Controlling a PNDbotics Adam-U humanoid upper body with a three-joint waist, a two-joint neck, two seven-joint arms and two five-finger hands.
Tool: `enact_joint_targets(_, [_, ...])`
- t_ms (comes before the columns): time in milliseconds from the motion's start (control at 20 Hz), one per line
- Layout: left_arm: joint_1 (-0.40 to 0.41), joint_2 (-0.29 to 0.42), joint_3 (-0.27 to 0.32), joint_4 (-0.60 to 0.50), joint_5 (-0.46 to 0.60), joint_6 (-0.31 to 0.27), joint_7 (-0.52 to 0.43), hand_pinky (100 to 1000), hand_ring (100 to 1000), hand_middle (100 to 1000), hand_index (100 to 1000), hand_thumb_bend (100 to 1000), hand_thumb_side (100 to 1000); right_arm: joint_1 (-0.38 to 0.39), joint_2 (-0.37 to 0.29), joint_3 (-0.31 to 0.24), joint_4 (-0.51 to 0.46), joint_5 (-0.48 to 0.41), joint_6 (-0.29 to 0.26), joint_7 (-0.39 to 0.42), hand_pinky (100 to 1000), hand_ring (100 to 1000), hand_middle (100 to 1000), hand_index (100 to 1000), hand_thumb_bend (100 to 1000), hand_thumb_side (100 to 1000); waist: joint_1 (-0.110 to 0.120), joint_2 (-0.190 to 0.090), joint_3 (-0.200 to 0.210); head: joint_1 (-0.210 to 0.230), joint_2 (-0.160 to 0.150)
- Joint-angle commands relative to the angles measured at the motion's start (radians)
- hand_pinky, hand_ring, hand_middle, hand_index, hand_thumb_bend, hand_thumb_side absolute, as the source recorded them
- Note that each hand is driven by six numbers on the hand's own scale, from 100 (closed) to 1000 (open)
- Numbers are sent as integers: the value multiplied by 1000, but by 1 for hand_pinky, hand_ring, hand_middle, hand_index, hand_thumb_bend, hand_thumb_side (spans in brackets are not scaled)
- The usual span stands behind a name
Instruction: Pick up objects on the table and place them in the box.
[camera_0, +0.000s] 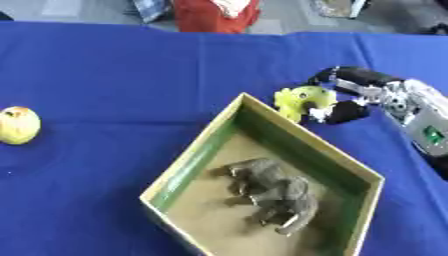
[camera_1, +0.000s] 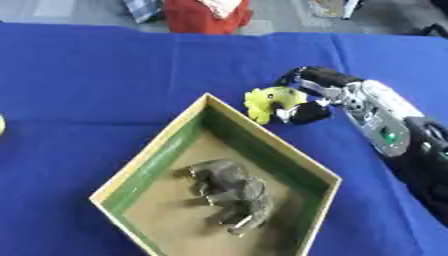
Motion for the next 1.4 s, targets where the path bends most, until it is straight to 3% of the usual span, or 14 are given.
enact_joint_targets(50, [-14, 6, 4, -20, -4, 1, -1, 598, 611, 677, 833, 100, 1000, -6, -20, -8, 7, 35, 0, 20, 982, 947, 744, 889, 161, 547, 2, -16, 1, -6, -18])
enact_joint_targets(150, [-15, 5, 4, -20, -4, 2, -3, 598, 610, 677, 833, 100, 1000, -6, -17, -8, 9, 46, -1, 21, 980, 939, 674, 863, 148, 544, 2, -14, 3, -8, -20])
enact_joint_targets(200, [-15, 5, 4, -20, -4, 2, -4, 597, 610, 677, 833, 100, 1000, -7, -16, -8, 9, 49, -1, 18, 976, 927, 590, 794, 137, 537, 1, -14, 4, -8, -20])
enact_joint_targets(300, [-15, 4, 4, -20, -5, 3, -4, 597, 610, 677, 833, 100, 1000, -9, -13, -9, 9, 51, -1, 4, 963, 907, 507, 721, 100, 510, 1, -12, 5, -10, -21])
enact_joint_targets(500, [-14, 1, 4, -20, -6, 4, -5, 595, 609, 677, 833, 100, 1000, -9, -8, -9, 0, 51, 9, -77, 909, 824, 330, 543, 100, 431, 1, -12, 6, -10, -20])
enact_joint_targets(600, [-13, 0, 5, -20, -7, 5, -6, 594, 609, 677, 833, 100, 1000, -5, -7, -7, -11, 48, 18, -124, 890, 794, 283, 503, 100, 402, 1, -12, 5, -8, -18])
enact_joint_targets(1050, [-8, -1, 6, -20, -9, 10, -11, 590, 609, 678, 834, 100, 1000, 18, -25, -13, -84, -16, 81, -249, 855, 757, 231, 460, 100, 328, 2, -21, -2, -6, -14])
enact_joint_targets(1400, [1, -1, 8, -20, -9, 14, -10, 587, 610, 679, 833, 100, 1000, 31, -53, -34, -162, -95, 115, -287, 846, 755, 199, 446, 100, 265, 6, -33, -15, 1, -5])
